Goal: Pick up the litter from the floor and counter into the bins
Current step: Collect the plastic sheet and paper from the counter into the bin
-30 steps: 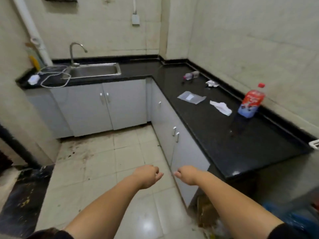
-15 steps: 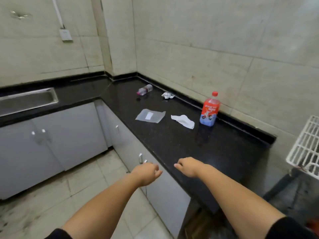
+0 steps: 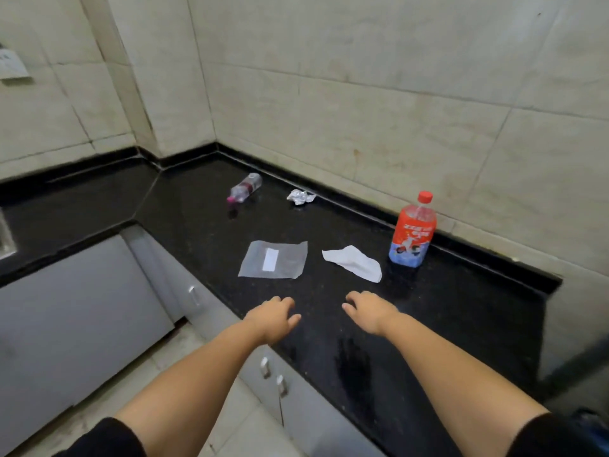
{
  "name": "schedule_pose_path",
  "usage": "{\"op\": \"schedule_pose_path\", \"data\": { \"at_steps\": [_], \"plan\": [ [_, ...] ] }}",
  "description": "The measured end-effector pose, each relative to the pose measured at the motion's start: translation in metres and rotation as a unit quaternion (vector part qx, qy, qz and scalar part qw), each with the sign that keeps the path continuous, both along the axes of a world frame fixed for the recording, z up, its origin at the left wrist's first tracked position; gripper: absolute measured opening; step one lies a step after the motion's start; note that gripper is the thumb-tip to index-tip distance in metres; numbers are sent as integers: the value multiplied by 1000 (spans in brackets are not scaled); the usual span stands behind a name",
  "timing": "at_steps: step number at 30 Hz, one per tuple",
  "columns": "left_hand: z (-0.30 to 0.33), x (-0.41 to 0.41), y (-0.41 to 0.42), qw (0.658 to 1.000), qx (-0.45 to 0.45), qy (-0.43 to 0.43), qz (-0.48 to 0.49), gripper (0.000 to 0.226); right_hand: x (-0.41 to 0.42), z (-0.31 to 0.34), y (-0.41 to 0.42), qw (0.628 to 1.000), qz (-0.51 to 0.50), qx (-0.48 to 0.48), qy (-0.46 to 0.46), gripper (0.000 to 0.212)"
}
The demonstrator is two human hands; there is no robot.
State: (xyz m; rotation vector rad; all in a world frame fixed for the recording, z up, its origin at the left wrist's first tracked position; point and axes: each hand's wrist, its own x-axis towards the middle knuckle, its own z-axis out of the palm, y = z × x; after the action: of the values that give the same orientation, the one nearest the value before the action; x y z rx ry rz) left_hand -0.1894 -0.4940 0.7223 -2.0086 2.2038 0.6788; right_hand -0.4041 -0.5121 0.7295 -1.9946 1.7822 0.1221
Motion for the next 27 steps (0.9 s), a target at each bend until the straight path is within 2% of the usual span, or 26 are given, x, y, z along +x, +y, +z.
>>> {"op": "schedule_pose_path", "data": {
  "at_steps": [8, 13, 18, 20, 23, 27],
  "plan": [
    [-21, 2, -133, 1000, 4, -2, 17, 55, -3, -32, -126, 999, -39, -26, -5, 49],
    [-41, 7, -197, 996, 18, -32, 87, 73, -6, -58, -187, 998, -54, -12, 41, 55],
    [-69, 18, -223, 987, 74, -13, 145, 85, -12, -80, -211, 993, -26, 5, 114, 50],
    [-77, 15, -223, 987, 69, -37, 138, 75, -15, -85, -218, 994, -31, -8, 109, 44],
    [-83, 8, -220, 990, 38, -37, 133, 48, -14, -89, -223, 996, -45, 2, 79, 41],
    [-90, 12, -194, 991, 19, -5, 134, 41, -2, -91, -220, 997, -37, 9, 61, 38]
  ]
}}
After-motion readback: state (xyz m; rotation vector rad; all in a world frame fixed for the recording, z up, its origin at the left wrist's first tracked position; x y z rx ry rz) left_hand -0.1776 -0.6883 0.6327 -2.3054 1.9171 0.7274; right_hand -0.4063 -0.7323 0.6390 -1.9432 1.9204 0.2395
